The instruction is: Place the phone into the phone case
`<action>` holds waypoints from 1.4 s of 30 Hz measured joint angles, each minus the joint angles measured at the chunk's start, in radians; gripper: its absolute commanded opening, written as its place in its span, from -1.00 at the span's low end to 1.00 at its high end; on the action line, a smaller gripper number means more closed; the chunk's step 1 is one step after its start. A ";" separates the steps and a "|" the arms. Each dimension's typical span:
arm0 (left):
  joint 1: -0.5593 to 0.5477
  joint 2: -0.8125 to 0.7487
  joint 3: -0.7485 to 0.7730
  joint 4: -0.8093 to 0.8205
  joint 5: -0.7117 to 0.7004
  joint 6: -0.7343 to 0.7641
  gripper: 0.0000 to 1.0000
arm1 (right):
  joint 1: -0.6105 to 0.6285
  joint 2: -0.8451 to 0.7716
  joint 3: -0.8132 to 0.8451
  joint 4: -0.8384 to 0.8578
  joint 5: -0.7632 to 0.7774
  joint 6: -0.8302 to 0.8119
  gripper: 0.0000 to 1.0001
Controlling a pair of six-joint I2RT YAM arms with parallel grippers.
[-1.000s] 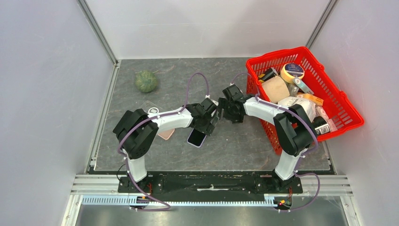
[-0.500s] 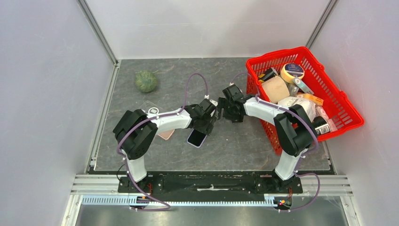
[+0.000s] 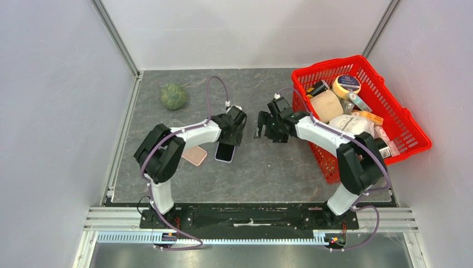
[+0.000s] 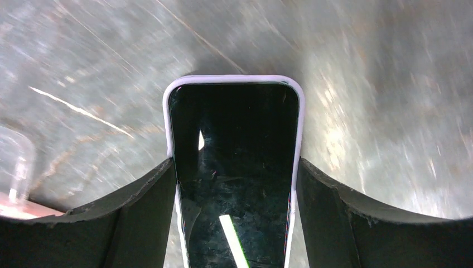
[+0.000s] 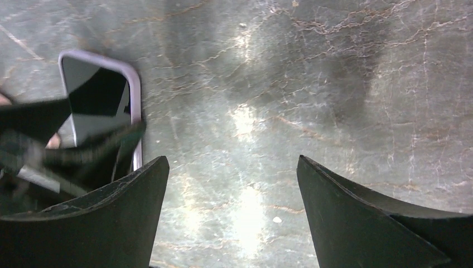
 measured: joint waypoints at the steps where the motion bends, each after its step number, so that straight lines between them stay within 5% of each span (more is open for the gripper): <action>1: 0.017 0.014 0.019 -0.003 -0.009 -0.007 -0.58 | 0.000 -0.013 -0.001 -0.001 -0.005 0.003 0.84; 15: 0.180 0.401 0.595 -0.103 -0.109 -0.046 -0.57 | 0.006 -0.122 -0.093 -0.020 -0.063 0.012 0.85; 17: 0.190 0.434 0.637 -0.120 -0.106 -0.052 -0.34 | 0.010 -0.137 -0.106 -0.023 -0.067 0.014 0.86; 20: 0.199 0.451 0.668 -0.136 -0.089 -0.060 0.45 | 0.015 -0.143 -0.113 -0.024 -0.069 0.016 0.89; 23: 0.203 0.451 0.668 -0.137 -0.082 -0.068 0.73 | 0.016 -0.143 -0.113 -0.023 -0.069 0.016 0.93; 35: 0.219 0.371 0.605 -0.098 -0.071 -0.074 0.76 | 0.019 -0.143 -0.113 -0.022 -0.071 0.010 0.98; 42: 0.235 0.082 0.412 -0.124 -0.121 -0.173 0.33 | 0.019 -0.143 -0.113 -0.018 -0.071 -0.010 0.99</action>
